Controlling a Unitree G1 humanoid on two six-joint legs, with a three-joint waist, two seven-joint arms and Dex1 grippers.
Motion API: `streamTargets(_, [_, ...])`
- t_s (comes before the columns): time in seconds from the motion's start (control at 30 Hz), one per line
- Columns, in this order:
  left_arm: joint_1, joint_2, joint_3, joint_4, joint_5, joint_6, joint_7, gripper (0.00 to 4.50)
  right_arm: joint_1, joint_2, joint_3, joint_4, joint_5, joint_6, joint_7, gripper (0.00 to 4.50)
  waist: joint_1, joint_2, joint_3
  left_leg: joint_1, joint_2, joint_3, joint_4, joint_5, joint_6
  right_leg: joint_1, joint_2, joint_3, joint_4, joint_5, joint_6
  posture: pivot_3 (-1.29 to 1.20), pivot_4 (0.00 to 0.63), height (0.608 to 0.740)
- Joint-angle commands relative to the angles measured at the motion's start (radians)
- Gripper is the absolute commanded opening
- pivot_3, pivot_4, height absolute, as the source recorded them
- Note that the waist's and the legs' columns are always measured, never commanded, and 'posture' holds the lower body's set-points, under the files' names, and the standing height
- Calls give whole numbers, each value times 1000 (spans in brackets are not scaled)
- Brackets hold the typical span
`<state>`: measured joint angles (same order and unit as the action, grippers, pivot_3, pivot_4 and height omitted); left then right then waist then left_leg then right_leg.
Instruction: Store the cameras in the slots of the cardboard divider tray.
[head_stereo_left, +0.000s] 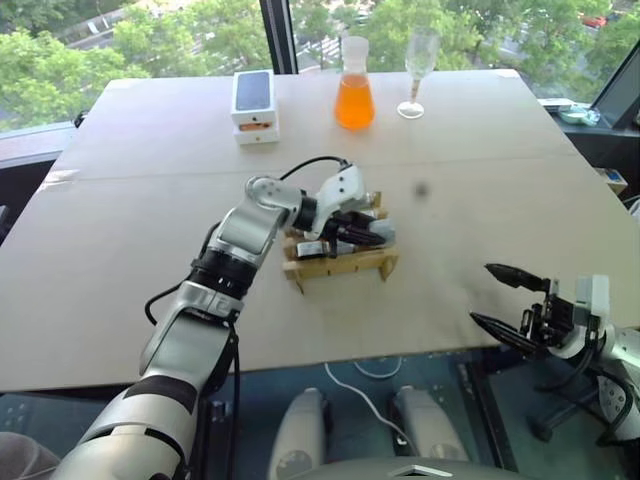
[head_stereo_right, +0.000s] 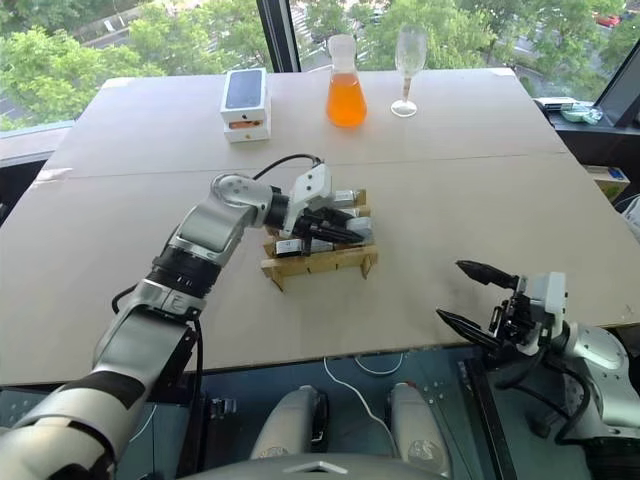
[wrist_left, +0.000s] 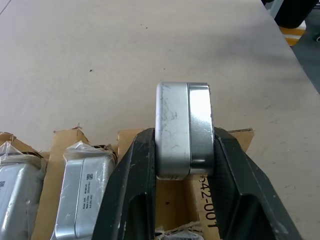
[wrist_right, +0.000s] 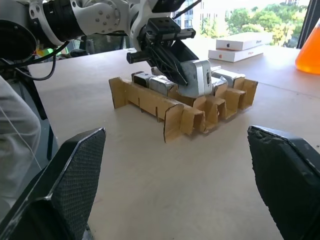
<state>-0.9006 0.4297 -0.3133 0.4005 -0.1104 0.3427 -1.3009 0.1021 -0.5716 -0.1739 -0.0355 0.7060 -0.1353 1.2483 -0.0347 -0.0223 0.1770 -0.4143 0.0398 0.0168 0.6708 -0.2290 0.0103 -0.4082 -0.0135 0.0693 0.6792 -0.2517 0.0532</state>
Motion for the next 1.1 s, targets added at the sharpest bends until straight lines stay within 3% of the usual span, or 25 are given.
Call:
streamTargets(0.03, [20,0,-27,9,28,-4,3,825,-2,10,-38,-10,0,-23,14,4500,0,0,0,0,0,0,0,0,0,0,0,0,0,0,0,0,150,740])
streamTargets(0.67, [-7,52,20,-31,3,-5,13,825,-27,61,-54,43,-32,-51,32,4500,-2,0,0,0,0,0,0,0,0,0,0,0,0,0,-1,0,150,740])
streamTargets(1.1, [22,68,-15,-25,23,-7,-14,825,-44,60,-76,78,-43,-67,34,4500,-2,0,0,-1,0,0,-1,0,0,-1,0,0,0,1,-1,0,150,740])
